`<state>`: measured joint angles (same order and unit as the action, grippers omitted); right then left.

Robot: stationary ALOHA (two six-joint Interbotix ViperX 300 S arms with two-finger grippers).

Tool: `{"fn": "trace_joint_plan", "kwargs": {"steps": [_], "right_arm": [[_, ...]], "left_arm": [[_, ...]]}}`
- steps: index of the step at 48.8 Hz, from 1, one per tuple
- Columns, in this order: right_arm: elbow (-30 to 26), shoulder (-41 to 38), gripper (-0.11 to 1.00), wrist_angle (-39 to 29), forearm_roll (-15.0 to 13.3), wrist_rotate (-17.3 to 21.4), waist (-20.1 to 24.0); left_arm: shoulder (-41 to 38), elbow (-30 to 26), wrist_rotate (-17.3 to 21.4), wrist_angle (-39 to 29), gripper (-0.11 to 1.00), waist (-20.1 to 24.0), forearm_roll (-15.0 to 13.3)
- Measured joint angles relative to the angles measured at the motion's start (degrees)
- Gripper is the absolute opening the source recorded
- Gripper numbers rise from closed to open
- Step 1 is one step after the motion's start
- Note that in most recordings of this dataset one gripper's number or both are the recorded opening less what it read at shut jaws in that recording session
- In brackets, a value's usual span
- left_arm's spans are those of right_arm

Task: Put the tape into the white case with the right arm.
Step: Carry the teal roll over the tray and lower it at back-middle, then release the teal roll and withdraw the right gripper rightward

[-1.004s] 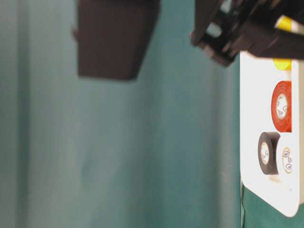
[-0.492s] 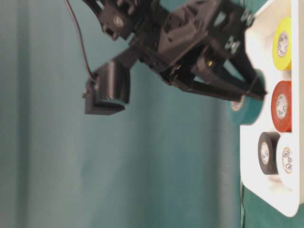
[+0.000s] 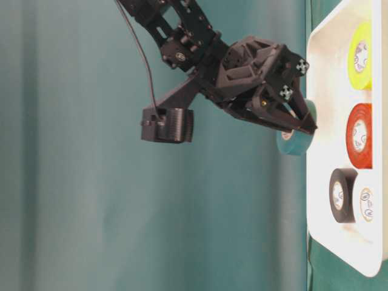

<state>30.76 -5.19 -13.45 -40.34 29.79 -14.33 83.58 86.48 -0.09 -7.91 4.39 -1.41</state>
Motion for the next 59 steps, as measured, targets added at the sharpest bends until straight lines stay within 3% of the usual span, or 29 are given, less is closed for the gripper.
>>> {"fn": "trace_joint_plan", "kwargs": {"steps": [11,13,18,23,26,30,42,59], "right_arm": [[0.0,-0.4,0.02,1.7,-0.2,0.0,-2.1],[0.0,-0.4,0.06,1.8,-0.1,0.0,-2.1],[0.0,-0.4,0.3,1.8,-0.2,0.1,-2.0],[0.0,-0.4,0.63,1.8,-0.2,0.2,-2.0],[0.1,-0.4,0.76,1.8,-0.2,0.2,-2.1],[0.4,-0.4,0.7,1.8,-0.2,0.2,-2.1],[3.2,-0.1,0.7,1.8,-0.2,0.4,-2.0],[15.8,12.5,0.7,2.1,-0.2,0.6,-2.1]], "left_arm": [[0.0,0.0,0.0,0.0,0.0,0.0,0.0],[0.0,0.0,0.0,0.0,0.0,0.0,0.0],[0.0,0.0,0.0,0.0,0.0,0.0,-0.1],[0.0,0.0,0.0,0.0,0.0,0.0,0.0],[0.0,0.0,0.0,0.0,0.0,0.0,0.0],[0.0,0.0,0.0,0.0,0.0,0.0,0.0],[0.0,0.0,0.0,0.0,0.0,0.0,0.0],[0.0,0.0,0.0,0.0,0.0,0.0,0.0]]}}
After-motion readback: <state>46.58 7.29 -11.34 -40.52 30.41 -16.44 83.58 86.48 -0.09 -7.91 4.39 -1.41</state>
